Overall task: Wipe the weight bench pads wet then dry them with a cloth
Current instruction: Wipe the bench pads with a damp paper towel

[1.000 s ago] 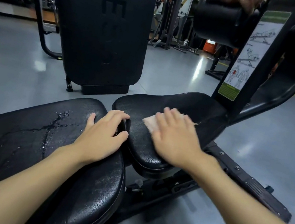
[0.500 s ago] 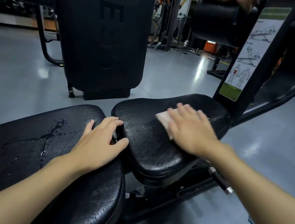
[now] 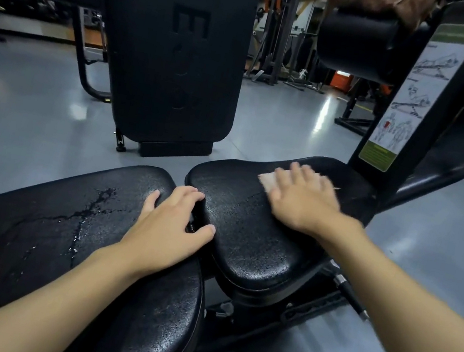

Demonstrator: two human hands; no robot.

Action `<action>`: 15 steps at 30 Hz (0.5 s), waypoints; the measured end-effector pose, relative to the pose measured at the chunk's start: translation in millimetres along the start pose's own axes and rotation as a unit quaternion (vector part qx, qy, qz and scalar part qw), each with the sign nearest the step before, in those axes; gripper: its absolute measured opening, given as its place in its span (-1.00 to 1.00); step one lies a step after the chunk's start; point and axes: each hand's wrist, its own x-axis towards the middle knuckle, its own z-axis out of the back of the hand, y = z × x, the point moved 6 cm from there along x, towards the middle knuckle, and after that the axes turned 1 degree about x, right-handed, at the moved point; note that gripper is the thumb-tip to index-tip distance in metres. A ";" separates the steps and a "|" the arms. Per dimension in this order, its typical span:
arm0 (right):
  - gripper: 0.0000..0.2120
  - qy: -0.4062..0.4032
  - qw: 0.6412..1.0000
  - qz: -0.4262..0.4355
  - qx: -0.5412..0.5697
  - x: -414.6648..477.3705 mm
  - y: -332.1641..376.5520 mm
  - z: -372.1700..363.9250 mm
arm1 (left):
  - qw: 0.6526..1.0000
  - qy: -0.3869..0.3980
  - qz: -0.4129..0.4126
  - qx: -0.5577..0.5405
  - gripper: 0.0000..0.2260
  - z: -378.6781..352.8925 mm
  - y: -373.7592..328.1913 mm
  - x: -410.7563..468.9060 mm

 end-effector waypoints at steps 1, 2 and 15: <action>-0.44 -0.005 0.999 0.034 -0.003 -7.7 22.7 -2.3 | 1.000 0.000 0.002 -0.005 -0.52 0.3 0.2 0.6; -0.44 -0.006 0.997 0.072 -0.004 -15.7 44.3 -4.3 | 1.000 -0.001 0.005 -0.012 -0.52 1.3 0.0 1.1; -0.47 0.025 0.992 0.122 0.011 6.0 22.1 2.2 | 1.000 0.007 0.028 -0.003 -0.41 4.5 0.7 -0.4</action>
